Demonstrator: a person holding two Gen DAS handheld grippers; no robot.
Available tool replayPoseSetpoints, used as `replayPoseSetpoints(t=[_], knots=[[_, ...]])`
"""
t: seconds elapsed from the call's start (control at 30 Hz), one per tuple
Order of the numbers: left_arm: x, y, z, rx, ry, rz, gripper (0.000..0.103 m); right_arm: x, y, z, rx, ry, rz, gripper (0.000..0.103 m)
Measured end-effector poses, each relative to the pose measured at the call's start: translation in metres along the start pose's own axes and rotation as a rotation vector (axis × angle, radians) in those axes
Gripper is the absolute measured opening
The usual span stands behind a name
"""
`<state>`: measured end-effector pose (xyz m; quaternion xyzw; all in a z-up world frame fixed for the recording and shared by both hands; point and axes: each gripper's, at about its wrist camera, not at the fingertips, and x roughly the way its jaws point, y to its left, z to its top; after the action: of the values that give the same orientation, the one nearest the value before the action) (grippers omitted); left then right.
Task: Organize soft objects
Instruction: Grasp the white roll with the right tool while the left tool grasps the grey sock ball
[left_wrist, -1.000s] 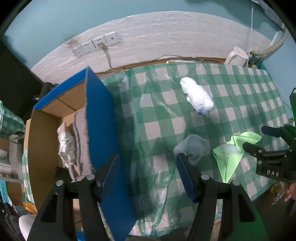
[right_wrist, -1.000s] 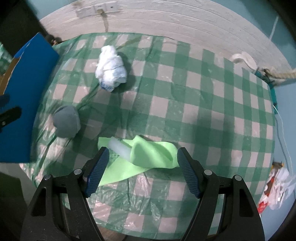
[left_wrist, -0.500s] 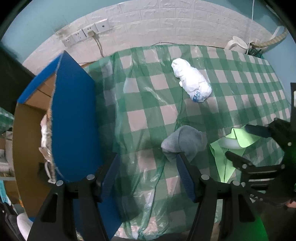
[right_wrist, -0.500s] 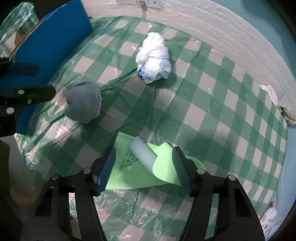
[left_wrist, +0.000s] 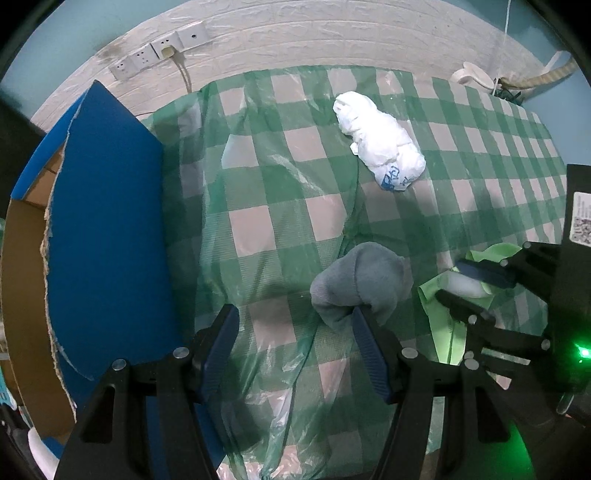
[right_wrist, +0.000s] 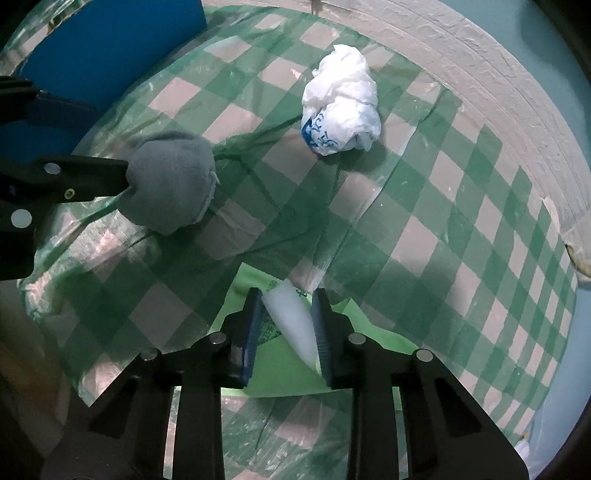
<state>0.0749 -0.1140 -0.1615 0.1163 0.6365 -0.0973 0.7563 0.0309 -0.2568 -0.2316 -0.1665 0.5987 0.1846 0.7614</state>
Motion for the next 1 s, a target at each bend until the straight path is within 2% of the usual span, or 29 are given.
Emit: replayPoseSetpoints(t=[0.13, 0.37, 0.7, 0.77, 1.0], knots=[[0.004, -0.002, 0.000, 0.004, 0.010, -0.002, 0.065, -0.002, 0.002, 0.001, 0.004, -0.006, 0.010, 0.018], [0.007, -0.004, 0.001, 0.013, 0.007, -0.003, 0.065, -0.017, -0.019, 0.002, 0.104, -0.028, 0.069, 0.018], [0.009, -0.016, 0.003, 0.032, 0.009, 0.008, 0.067, -0.043, -0.042, 0.000, 0.266, -0.106, 0.166, 0.016], [0.009, -0.022, 0.006, 0.038, 0.008, 0.010, 0.072, -0.048, -0.043, -0.001, 0.281, -0.117, 0.173, 0.016], [0.017, -0.039, 0.016, 0.064, 0.007, 0.025, 0.073, -0.068, -0.038, -0.002, 0.296, -0.152, 0.175, 0.016]])
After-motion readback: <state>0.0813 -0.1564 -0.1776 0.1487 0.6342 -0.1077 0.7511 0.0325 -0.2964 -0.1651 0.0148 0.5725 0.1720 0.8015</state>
